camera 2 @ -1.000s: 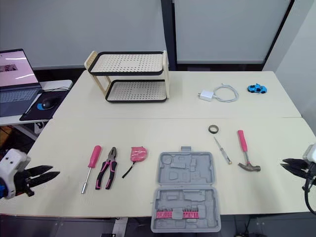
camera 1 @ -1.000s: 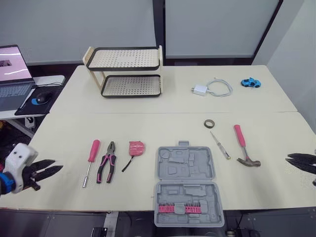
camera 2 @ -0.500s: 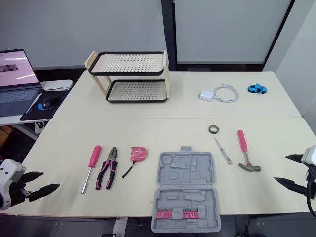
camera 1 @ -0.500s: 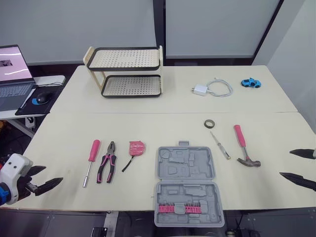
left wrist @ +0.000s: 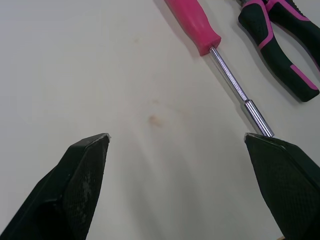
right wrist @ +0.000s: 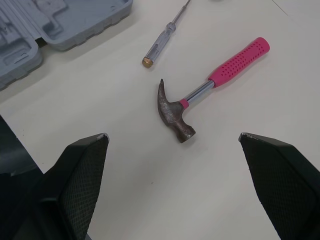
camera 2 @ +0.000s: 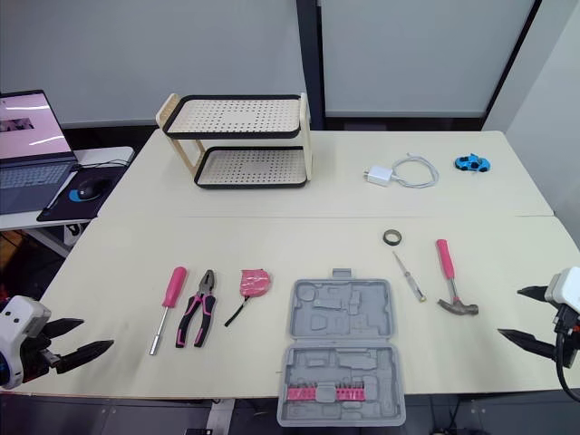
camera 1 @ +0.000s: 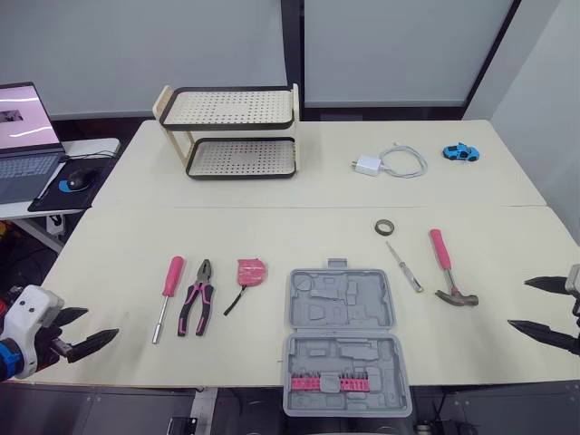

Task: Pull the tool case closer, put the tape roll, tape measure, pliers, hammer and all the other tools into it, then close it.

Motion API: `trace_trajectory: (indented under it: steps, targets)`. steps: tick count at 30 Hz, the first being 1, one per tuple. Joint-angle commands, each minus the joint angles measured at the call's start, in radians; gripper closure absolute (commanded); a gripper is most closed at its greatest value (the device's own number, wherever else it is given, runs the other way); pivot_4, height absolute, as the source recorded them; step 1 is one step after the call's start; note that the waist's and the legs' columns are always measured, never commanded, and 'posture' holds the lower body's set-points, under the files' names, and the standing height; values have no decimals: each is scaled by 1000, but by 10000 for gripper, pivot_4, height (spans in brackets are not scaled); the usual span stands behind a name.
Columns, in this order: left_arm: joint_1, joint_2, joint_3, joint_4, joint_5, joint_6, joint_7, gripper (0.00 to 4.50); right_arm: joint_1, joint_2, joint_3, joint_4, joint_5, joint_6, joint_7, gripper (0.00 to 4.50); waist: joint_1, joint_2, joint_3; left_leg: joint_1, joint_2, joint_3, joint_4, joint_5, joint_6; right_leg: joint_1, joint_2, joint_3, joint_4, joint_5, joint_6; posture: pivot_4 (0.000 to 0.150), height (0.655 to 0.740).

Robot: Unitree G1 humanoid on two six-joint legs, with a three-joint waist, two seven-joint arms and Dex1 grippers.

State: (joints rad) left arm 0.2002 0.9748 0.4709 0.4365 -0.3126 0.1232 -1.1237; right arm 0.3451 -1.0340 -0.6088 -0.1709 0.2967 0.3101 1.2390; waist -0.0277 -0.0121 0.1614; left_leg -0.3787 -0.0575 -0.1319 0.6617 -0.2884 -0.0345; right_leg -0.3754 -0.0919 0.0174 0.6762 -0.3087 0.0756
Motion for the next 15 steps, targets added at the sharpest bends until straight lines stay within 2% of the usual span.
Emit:
trace_trajectory:
  steps: [1, 15]
  targets:
    - [17, -4, 24, -26, -15, 1, 2, 0, -7, -19, -15, 1, -1, -16, 3, 235, 0, 0, 0, 0, 0, 0, 0, 0, 0, 0, 0, 0, 0, 0, 0, 1500, 7400]
    - [51, -19, 34, -63, -18, 1, 11, 0, -20, -23, 12, 30, -28, -62, -9, 235, 0, 0, 0, 0, 0, 0, 0, 0, 0, 0, 0, 0, 0, 0, 0, 1500, 7400]
